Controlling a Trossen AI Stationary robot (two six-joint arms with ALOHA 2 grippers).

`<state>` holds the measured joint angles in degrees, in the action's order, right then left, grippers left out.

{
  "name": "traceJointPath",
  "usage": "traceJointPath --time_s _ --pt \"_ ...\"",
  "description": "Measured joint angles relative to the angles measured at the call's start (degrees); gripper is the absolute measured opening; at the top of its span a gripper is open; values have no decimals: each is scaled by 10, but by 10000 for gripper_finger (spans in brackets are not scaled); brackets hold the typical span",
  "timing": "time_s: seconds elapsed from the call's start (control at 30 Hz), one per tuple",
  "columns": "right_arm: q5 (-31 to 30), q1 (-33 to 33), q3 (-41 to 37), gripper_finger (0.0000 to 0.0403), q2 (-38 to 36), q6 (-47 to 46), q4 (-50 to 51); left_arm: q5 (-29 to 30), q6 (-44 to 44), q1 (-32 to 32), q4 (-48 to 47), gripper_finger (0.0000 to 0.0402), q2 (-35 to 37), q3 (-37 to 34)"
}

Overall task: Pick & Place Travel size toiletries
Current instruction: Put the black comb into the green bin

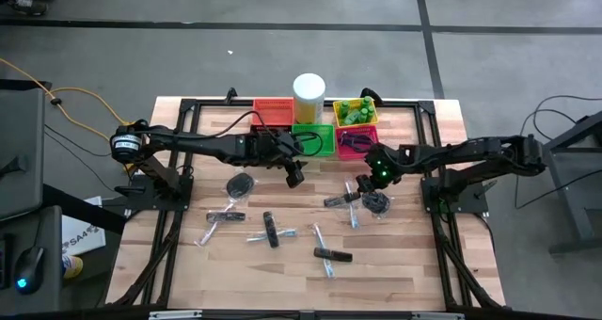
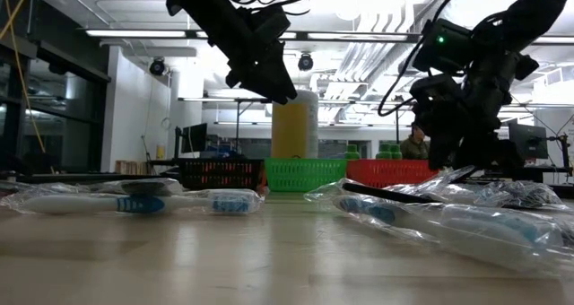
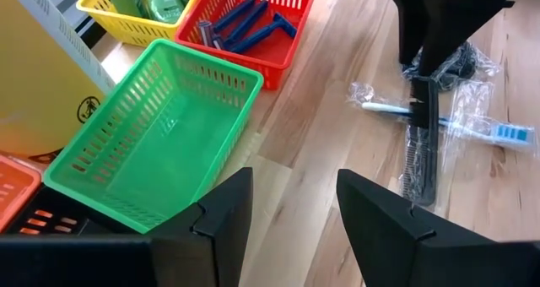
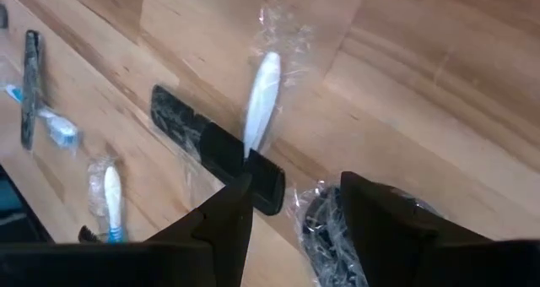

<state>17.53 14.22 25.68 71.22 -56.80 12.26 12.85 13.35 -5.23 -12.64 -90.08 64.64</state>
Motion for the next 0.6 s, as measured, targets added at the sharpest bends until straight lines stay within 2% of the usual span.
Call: traceJointPath --time_s 0.3,0.6 --pt "4 -4 -4 172 12 -1 -22 0 0 0 -6 174 0 0" --pt "5 -38 -3 172 48 -6 -62 1 0 0 -9 174 0 0"
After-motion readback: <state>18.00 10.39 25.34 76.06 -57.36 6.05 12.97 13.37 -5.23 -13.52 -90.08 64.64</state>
